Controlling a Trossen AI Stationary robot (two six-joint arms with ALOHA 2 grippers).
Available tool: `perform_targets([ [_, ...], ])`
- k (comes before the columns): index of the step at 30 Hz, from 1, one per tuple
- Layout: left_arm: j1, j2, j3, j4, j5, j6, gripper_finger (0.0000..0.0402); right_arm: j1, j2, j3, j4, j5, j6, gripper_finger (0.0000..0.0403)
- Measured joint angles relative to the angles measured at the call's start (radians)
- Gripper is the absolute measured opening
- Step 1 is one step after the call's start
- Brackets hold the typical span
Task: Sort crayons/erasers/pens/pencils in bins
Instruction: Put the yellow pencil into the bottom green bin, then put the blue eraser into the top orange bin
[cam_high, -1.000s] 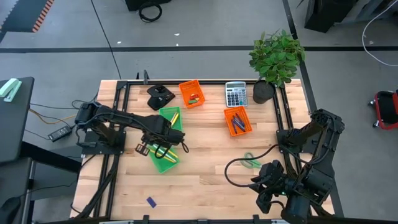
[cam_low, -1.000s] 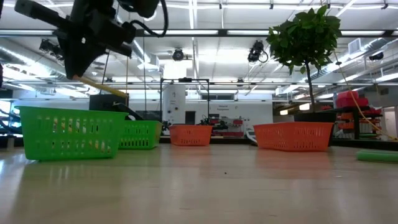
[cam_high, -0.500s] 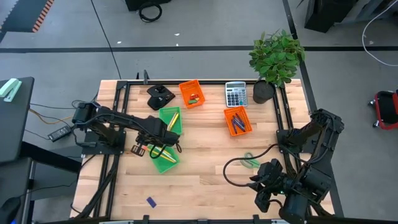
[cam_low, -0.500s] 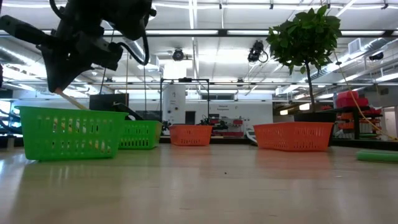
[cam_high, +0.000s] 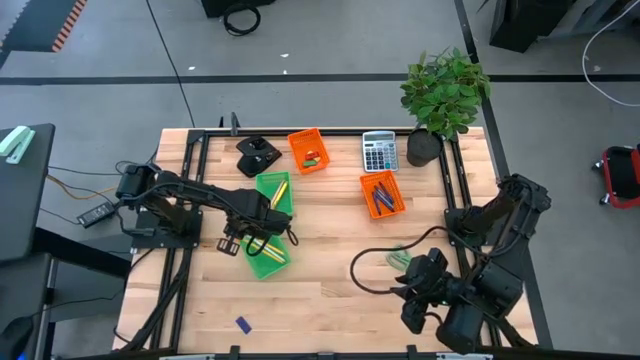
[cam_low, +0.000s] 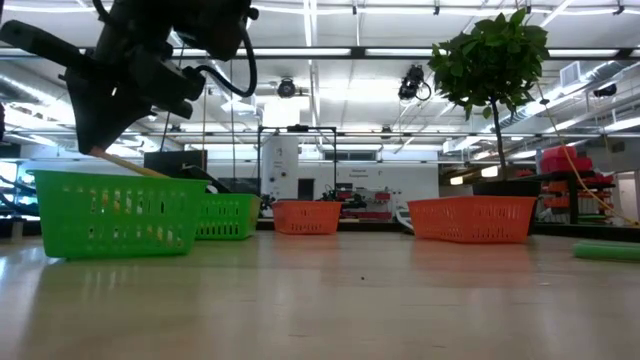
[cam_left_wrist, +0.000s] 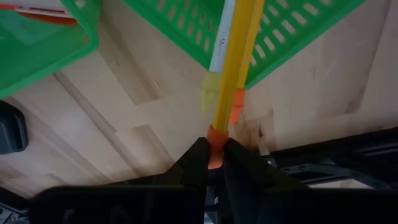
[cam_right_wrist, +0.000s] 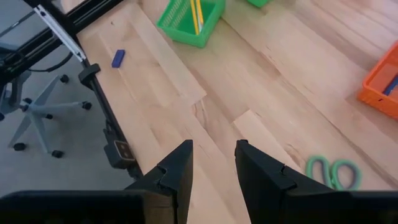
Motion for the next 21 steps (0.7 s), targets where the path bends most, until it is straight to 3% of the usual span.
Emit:
perform_targets([
  [6, 0.001, 0.0, 0.0, -0.002, 0.0, 0.008, 0.0055, -0.008, 0.0, 0.0, 0.0, 0.0, 0.009, 0.0127],
  [21, 0.0, 0.0, 0.0, -0.02, 0.0, -0.002, 0.0133, -0.002, 0.0, 0.0, 0.0, 0.01, -0.022, 0.0127],
])
